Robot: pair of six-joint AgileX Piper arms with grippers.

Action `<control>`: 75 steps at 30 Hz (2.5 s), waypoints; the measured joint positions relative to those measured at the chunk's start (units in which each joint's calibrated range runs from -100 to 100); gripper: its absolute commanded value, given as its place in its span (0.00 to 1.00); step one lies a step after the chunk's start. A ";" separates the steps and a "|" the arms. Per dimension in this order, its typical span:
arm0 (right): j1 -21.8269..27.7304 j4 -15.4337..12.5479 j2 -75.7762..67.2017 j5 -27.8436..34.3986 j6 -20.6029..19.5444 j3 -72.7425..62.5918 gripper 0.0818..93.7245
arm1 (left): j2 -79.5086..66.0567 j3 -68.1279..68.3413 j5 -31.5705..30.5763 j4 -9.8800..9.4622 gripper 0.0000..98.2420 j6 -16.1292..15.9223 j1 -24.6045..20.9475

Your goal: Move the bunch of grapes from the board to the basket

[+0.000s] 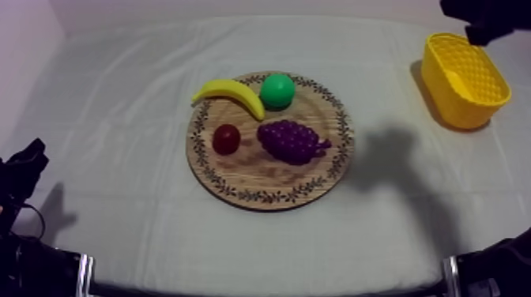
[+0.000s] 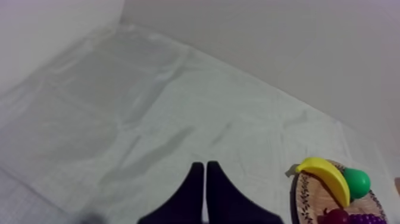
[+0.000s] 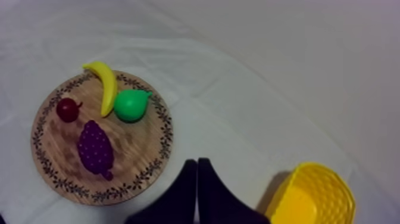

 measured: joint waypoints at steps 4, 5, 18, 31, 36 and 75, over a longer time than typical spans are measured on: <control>-1.66 -0.42 6.37 7.88 2.48 -8.65 0.00 | 0.00 0.00 0.00 0.00 0.00 0.00 0.00; -2.13 -0.52 8.07 9.82 3.15 -10.76 0.00 | 0.00 0.00 0.00 0.00 0.00 0.00 0.00; -7.32 0.23 24.42 21.05 7.41 -24.05 0.09 | 0.00 0.00 0.00 0.00 0.00 0.00 0.00; -12.71 2.89 32.35 20.46 6.04 -25.11 0.86 | 0.00 0.00 0.00 0.00 0.00 0.00 0.00; -14.07 3.11 35.74 20.01 5.84 -25.94 0.88 | 0.00 0.00 0.00 0.00 0.00 0.00 0.00; -18.44 4.74 67.92 3.22 6.65 -24.34 0.90 | 0.00 0.00 0.00 0.00 0.00 0.00 0.00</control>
